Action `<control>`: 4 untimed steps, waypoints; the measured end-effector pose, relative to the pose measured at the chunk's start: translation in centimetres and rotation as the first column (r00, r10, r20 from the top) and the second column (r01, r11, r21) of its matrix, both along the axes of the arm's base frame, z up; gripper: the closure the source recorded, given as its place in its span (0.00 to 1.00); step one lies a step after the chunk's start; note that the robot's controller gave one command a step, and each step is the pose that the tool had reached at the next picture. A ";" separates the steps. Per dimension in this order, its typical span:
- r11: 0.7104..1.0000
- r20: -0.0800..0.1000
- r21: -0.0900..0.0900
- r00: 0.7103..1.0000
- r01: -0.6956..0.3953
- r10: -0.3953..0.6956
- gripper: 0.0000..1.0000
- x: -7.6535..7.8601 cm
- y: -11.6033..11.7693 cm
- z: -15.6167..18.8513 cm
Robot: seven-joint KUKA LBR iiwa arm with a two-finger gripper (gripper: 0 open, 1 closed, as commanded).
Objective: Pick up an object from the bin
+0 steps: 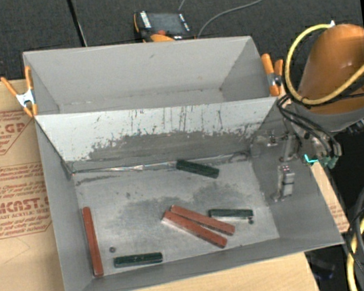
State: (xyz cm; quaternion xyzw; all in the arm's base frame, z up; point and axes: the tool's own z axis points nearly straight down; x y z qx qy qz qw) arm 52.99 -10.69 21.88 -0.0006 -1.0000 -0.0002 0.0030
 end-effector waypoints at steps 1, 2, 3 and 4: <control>0.970 0.000 0.003 0.970 -0.243 0.243 0.00 -2.2 2.6 -14.8; 0.970 0.006 0.000 0.970 -0.242 0.242 1.00 -1.9 2.5 -14.4; 0.957 0.014 -0.004 0.957 -0.289 0.289 1.00 -2.9 1.9 -2.0; 0.750 0.012 -0.002 0.750 -0.662 0.662 1.00 -3.7 11.6 4.9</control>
Offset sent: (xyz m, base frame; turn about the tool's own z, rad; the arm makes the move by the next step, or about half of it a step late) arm -0.0194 0.0247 -0.1437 -0.2442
